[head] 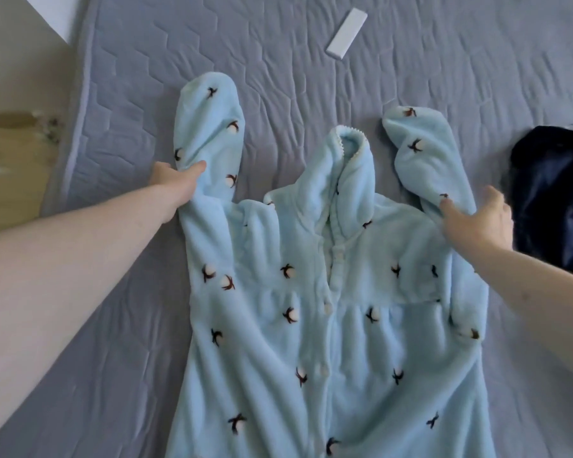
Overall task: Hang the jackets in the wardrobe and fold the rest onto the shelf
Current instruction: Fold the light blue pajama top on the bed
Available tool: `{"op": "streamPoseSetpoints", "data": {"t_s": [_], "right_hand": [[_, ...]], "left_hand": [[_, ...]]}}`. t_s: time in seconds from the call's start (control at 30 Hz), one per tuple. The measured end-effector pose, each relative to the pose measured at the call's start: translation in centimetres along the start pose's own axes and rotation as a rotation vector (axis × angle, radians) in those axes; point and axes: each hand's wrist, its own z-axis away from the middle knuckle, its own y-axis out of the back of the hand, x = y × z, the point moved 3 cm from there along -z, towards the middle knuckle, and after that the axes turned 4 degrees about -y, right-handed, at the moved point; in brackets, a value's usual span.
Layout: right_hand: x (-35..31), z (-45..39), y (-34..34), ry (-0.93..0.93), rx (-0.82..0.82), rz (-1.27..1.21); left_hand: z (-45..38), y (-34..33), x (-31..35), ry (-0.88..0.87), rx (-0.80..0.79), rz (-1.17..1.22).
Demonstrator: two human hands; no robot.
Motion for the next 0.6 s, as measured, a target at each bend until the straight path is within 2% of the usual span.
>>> {"op": "streamPoseSetpoints", "data": {"t_s": [0.13, 0.27, 0.33, 0.4, 0.5, 0.6], "right_hand": [[0.1, -3.7, -1.1, -0.105, -0.043, -0.001], [-0.2, -4.6, -1.6, -0.278, -0.189, -0.143], [-0.8, -4.5, -1.3, -0.335, -0.318, -0.187], [-1.7, -4.2, -0.9, -0.372, -0.426, -0.248], [-3.2, -3.3, 0.1, -0.305, -0.363, -0.376], [-4.6, -1.4, 1.6, -0.11, -0.339, -0.45]], "left_hand": [[-0.6, -1.1, 0.3, 0.125, -0.043, 0.203], [-0.4, -0.8, 2.2, 0.177, -0.228, 0.245], [0.2, -0.2, 3.7, 0.16, -0.295, 0.235], [1.0, 0.5, 5.6, 0.079, -0.28, 0.244], [3.2, 1.4, 8.7, -0.009, -0.26, 0.329], [6.2, 2.7, 10.9, -0.064, -0.338, 0.423]]}}
